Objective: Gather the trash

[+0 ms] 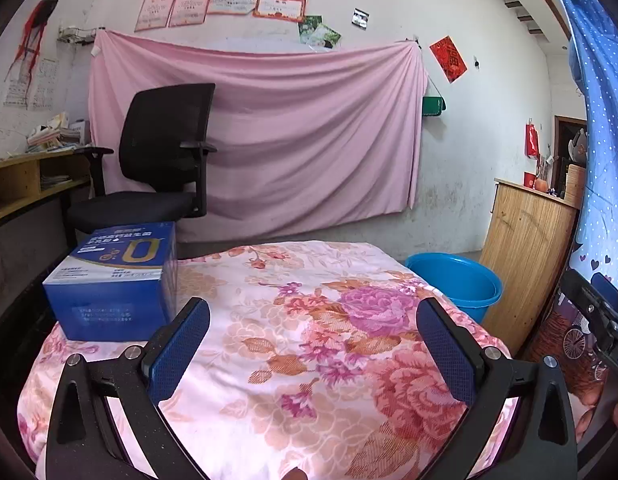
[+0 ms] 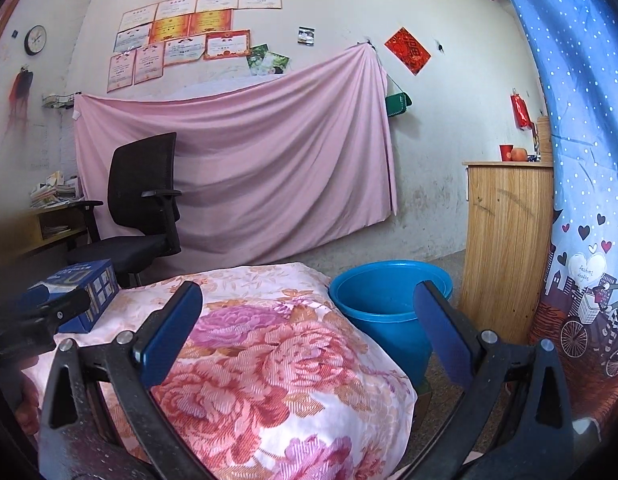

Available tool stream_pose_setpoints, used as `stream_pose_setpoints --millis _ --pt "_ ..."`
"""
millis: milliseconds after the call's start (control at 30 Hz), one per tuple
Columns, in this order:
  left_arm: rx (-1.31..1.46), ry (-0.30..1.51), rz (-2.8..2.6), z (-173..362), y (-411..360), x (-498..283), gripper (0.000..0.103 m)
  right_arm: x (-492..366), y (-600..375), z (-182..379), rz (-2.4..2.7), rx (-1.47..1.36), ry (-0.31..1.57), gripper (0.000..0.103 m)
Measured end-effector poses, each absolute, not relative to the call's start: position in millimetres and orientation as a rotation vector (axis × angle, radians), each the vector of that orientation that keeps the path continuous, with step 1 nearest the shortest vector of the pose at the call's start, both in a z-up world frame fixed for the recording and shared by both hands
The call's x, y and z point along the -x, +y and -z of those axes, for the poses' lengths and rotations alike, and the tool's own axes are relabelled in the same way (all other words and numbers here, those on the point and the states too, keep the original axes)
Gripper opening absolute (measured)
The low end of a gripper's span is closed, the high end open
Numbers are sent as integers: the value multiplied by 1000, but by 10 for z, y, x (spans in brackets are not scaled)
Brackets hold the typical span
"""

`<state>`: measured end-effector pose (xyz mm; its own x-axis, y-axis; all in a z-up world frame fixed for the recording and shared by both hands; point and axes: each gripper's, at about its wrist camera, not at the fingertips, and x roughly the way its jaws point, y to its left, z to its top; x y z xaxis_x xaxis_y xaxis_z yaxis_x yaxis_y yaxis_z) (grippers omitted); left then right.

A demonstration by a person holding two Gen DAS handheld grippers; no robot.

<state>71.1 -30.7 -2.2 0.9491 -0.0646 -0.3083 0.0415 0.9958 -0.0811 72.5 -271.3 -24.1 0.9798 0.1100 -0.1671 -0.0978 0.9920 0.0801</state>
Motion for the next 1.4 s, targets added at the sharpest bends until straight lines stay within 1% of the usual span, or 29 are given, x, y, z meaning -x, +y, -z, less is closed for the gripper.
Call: stream_pose_setpoints --millis 300,533,867,1400 --pt "72 298 29 183 -312 -624 101 -658 -2728 360 -99 -87 161 103" --pt "45 296 19 270 -323 -625 101 -761 -2649 437 -123 -67 203 103" --pt "40 298 10 311 -295 -647 101 -851 -2554 518 -150 -31 249 103" --pt "51 311 9 337 -279 -669 101 -877 -2592 531 -153 -44 263 103"
